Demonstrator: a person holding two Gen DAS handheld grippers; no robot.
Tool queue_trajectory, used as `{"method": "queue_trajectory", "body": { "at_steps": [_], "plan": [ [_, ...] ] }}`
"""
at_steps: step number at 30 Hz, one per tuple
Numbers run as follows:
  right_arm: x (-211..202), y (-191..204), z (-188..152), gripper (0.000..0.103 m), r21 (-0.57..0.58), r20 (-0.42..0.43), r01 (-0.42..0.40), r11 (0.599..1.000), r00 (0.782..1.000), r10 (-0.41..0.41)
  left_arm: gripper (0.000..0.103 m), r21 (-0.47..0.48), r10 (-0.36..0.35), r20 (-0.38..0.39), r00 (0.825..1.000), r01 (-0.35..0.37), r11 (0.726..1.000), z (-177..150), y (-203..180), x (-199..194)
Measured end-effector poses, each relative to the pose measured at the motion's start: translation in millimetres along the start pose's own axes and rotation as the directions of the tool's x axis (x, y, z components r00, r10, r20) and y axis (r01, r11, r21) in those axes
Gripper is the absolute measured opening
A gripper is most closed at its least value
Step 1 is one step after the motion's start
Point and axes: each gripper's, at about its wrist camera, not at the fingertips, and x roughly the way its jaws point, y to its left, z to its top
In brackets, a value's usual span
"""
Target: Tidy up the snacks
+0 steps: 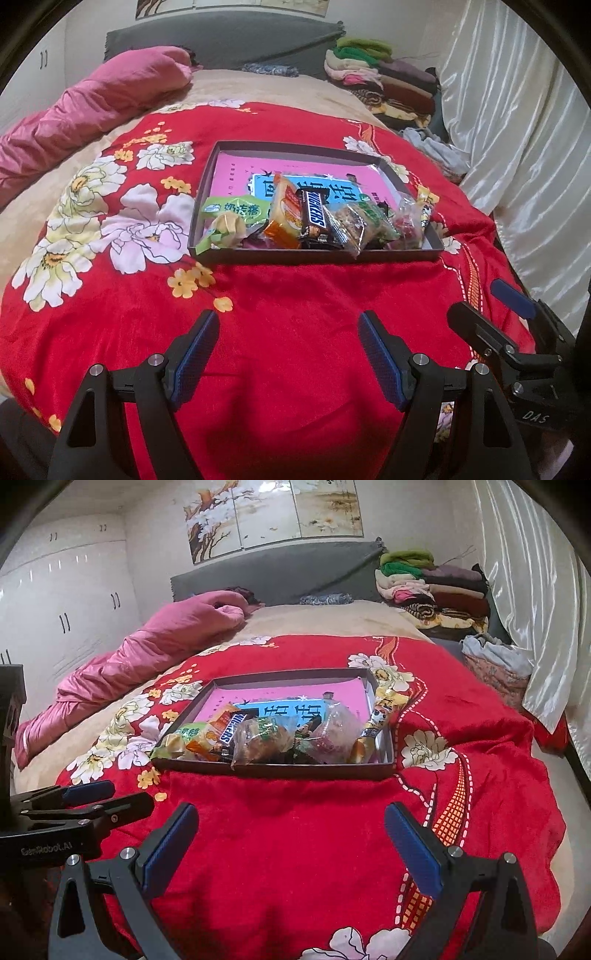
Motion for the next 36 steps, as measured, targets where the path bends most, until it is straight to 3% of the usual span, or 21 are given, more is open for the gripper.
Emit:
{"method": "queue_trajectory", "body": {
  "at_steps": [36],
  "plan": [
    [9.7, 2.4, -2.3, 0.102, -0.026, -0.012, 0.003, 1.000, 1.000, -0.003, 0.079, 0.009, 0.023, -0.007, 1.000, -0.023, 1.000, -0.1, 0.3, -5.2]
  ]
}}
